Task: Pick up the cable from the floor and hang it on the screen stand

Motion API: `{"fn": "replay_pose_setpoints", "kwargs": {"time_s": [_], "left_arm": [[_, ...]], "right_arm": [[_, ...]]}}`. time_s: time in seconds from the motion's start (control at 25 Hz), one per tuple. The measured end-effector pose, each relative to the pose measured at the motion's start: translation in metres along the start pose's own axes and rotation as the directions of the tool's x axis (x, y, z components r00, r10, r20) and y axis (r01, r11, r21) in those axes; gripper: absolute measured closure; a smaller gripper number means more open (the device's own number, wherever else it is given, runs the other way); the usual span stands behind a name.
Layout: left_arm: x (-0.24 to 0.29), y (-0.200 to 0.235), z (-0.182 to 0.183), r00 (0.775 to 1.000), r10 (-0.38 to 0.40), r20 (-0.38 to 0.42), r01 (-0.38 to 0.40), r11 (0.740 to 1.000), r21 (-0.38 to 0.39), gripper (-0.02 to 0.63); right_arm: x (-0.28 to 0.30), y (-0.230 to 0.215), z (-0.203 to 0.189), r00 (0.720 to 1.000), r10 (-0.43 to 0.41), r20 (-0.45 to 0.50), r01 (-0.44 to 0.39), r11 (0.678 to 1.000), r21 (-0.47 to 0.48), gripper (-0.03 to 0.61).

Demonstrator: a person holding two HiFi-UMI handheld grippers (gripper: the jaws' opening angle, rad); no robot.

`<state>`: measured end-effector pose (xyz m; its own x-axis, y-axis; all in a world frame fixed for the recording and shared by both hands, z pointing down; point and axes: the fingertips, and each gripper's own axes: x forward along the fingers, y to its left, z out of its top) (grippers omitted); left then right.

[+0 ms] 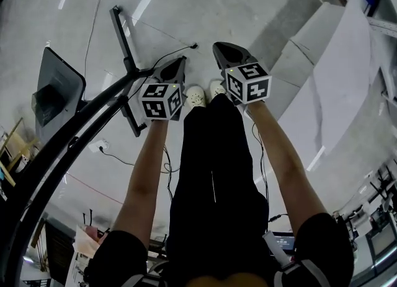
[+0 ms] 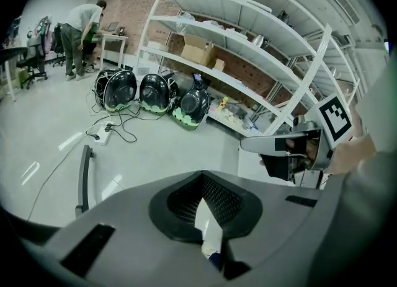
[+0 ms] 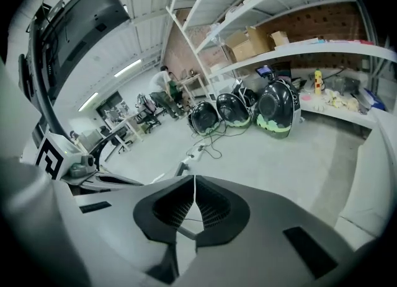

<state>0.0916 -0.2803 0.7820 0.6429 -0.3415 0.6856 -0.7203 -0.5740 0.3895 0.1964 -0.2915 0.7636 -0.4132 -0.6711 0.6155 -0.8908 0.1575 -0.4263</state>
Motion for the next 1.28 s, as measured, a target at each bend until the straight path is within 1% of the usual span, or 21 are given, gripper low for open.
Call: {"fn": "replay_pose_setpoints", "kwargs": {"time_s": [0.16, 0.24, 0.44, 0.72, 1.08, 1.28], "left_arm": [[0.024, 0.012, -0.024, 0.999, 0.012, -0.037, -0.009, 0.996, 0.085, 0.611], [0.034, 0.018, -0.031, 0.999, 0.013, -0.042, -0.009, 0.995, 0.095, 0.611], [0.054, 0.027, -0.044, 1.000, -0.002, -0.027, 0.003, 0.999, 0.050, 0.611], [0.080, 0.046, -0.070, 0.999, 0.002, -0.042, 0.000, 0.999, 0.033, 0.611], [0.110, 0.069, -0.105, 1.000, 0.000, -0.023, 0.000, 1.000, -0.010, 0.611], [0.135, 0.086, -0.129, 1.000, 0.013, -0.021, -0.013, 1.000, -0.016, 0.611]], "right_arm": [[0.019, -0.008, -0.023, 0.999, -0.018, -0.035, 0.017, 1.000, -0.019, 0.554], [0.028, -0.010, -0.032, 0.999, -0.020, -0.045, 0.019, 1.000, -0.021, 0.554], [0.046, -0.013, -0.048, 0.998, -0.019, -0.058, 0.017, 0.999, -0.035, 0.554], [0.074, -0.031, -0.071, 0.998, -0.023, -0.061, 0.022, 0.999, -0.026, 0.554], [0.114, -0.054, -0.121, 0.994, -0.027, -0.102, 0.021, 0.998, -0.056, 0.554], [0.140, -0.067, -0.152, 0.991, -0.018, -0.130, 0.008, 0.997, -0.078, 0.554]]}}
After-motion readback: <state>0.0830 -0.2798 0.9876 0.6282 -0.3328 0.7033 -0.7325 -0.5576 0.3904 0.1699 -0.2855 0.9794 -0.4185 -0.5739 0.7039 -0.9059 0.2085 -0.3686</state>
